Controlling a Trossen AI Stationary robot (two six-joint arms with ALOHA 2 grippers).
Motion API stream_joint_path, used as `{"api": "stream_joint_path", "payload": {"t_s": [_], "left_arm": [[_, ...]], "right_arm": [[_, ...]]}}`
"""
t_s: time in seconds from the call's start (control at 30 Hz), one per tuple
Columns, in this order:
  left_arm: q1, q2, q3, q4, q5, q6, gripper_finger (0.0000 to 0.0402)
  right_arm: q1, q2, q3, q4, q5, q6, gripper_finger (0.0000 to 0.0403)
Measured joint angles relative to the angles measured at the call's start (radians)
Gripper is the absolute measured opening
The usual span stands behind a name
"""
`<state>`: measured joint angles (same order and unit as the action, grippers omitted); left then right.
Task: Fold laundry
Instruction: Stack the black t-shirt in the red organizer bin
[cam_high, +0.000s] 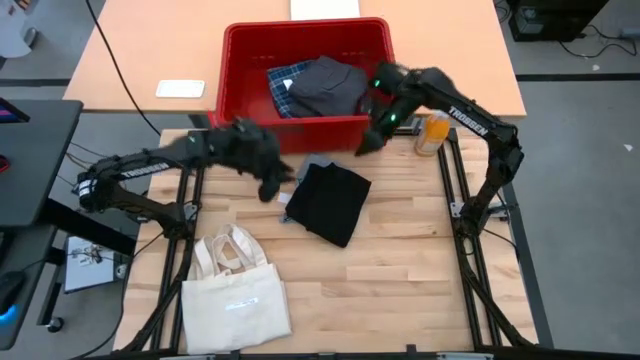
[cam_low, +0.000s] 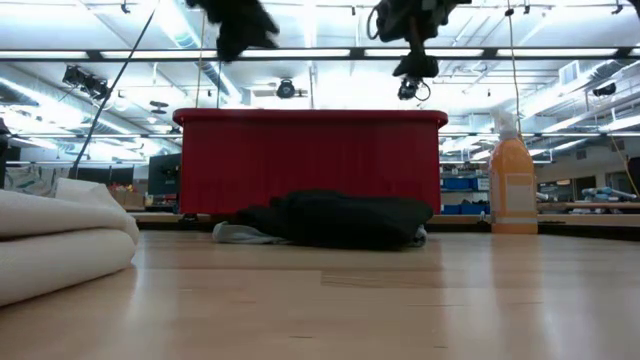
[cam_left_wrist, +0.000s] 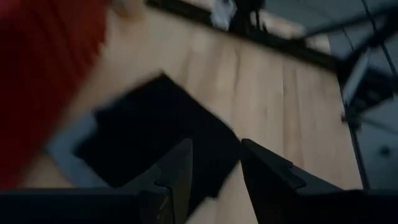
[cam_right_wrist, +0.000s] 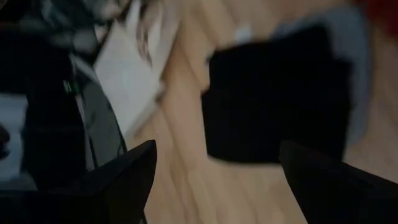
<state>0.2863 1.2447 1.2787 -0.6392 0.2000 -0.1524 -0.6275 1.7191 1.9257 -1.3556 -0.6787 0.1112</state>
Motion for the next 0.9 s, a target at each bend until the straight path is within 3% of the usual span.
{"api": "stream_joint_path", "payload": {"t_s": [0.2, 0.4, 0.53, 0.73, 0.9], "left_arm": [[-0.074, 0.002, -0.316, 0.288, 0.003, -0.16, 0.0141], [-0.084, 0.012, -0.538, 0.683, 0.001, -0.443, 0.0141], [-0.084, 0.052, -0.594, 0.836, -0.002, -0.562, 0.0141], [-0.119, 0.183, -0.598, 0.861, -0.007, -0.597, 0.0141], [-0.123, 0.258, -0.599, 0.867, -0.059, -0.596, 0.0141]], "right_arm": [[0.103, -0.01, -0.152, 0.0, 0.019, 0.0, 0.0346], [0.137, -0.134, -0.53, 0.245, 0.062, 0.142, 0.0346], [0.133, -0.269, -0.798, 0.52, 0.143, 0.294, 0.0346], [0.135, -0.419, -1.113, 0.908, 0.277, 0.522, 0.0346], [0.128, -0.451, -1.312, 1.24, 0.387, 0.669, 0.0346]]}}
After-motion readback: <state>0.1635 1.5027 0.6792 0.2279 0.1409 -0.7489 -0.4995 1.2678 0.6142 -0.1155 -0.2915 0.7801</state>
